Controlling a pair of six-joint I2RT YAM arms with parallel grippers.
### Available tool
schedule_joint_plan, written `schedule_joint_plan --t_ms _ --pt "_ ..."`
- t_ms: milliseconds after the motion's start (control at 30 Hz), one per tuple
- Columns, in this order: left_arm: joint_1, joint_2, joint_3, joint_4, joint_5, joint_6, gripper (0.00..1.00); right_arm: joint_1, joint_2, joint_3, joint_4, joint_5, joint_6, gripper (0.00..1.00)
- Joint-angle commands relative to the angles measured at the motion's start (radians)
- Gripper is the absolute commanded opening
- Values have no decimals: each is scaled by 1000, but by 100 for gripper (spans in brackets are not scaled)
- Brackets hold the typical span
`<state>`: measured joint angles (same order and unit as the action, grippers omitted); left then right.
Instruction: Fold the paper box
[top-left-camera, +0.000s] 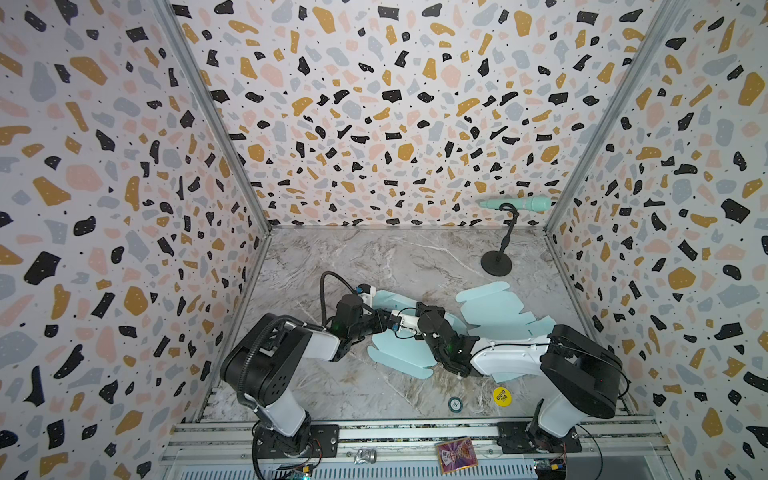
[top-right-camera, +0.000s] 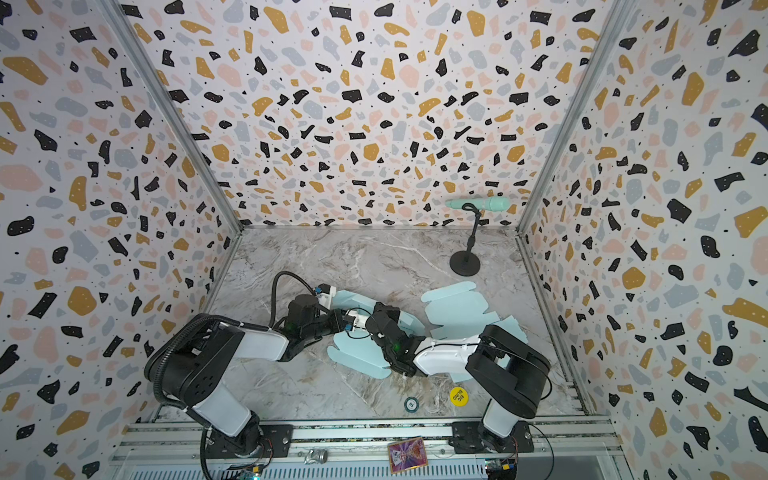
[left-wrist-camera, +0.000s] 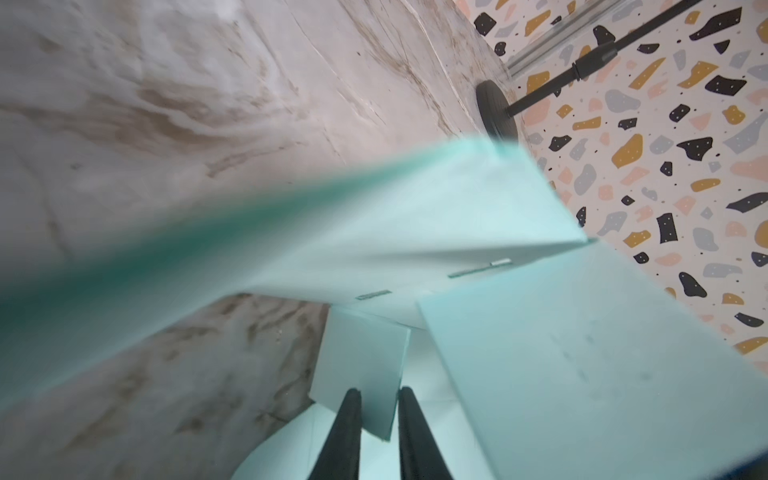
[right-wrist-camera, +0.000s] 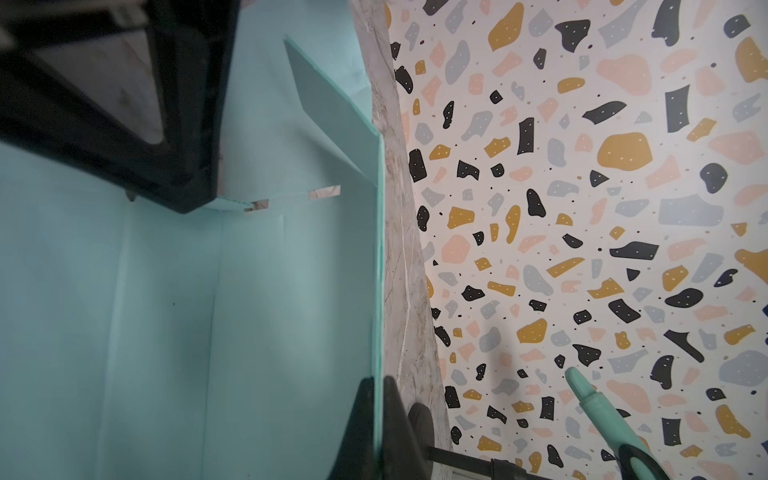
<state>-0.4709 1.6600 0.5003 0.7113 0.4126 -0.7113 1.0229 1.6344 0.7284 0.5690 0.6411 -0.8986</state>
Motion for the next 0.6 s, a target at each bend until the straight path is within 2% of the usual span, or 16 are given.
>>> schedule_joint_plan --t_ms 0,100,233,400,567 --pt "-22 -9 -4 70 10 -19 18 2 1 11 -1 -24 29 0" --pt "-24 -28 -18 80 21 -18 19 1 4 -2 17 -22 15 0" --pt "9 -97 -46 38 35 10 28 -12 0 -35 69 -18 -26 0" --pt "147 -213 -84 26 88 -8 26 -33 -32 -78 127 -64 -83 0" --pt "219 -299 -3 -116 45 50 25 -35 -34 -83 138 -81 -128 0"
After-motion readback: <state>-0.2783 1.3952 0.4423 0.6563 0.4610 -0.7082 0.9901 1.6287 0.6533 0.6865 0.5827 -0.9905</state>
